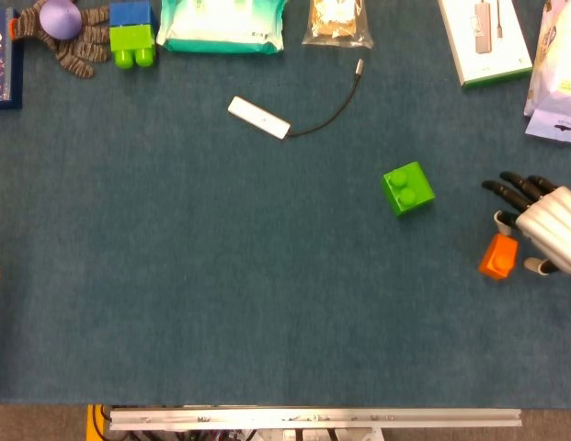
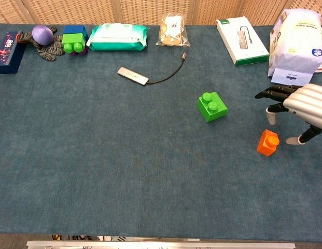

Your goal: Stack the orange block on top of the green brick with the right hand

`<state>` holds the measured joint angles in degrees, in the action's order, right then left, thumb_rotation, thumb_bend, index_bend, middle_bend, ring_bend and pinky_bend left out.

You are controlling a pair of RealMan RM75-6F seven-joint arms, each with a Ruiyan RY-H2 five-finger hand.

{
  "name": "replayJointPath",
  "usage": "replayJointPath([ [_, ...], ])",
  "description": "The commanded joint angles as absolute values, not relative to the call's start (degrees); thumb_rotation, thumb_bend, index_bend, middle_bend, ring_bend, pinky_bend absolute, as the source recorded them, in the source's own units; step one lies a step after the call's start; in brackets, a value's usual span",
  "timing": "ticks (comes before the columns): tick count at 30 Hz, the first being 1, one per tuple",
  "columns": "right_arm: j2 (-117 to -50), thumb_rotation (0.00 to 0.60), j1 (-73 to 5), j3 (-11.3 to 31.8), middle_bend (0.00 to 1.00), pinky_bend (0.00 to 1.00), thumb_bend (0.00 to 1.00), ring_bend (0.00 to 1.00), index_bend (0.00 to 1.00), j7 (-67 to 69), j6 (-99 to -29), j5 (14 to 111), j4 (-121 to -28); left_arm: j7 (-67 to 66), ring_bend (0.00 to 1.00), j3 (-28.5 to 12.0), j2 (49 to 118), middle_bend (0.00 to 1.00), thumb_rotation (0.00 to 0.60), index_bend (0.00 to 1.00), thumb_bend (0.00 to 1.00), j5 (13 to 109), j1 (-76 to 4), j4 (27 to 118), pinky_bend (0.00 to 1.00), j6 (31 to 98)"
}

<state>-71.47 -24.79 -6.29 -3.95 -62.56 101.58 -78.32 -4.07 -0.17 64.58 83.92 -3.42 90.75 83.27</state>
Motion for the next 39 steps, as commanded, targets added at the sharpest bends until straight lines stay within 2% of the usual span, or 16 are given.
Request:
replayJointPath([
  [1,-71.6,0.6,-25.3,-6.3,0.13,0.23,0.0,0.09,0.49,-4.9,-61.8,101.2,-78.8,-4.0,0.22,-0.2,64.6,0.38,0.6,0.52,0.11,83.9,-3.4,90.7,0.18,83.3],
  [39,-72.6,0.6,-29.0,-6.6,0.12,0.23,0.0,0.08,0.49,-15.6,-52.9,95.8,-83.3,-2.6,0.22,-0.3,64.4,0.38,0.6,0.52,0.11,83.8,-2.8,89.8,0.19,83.3],
])
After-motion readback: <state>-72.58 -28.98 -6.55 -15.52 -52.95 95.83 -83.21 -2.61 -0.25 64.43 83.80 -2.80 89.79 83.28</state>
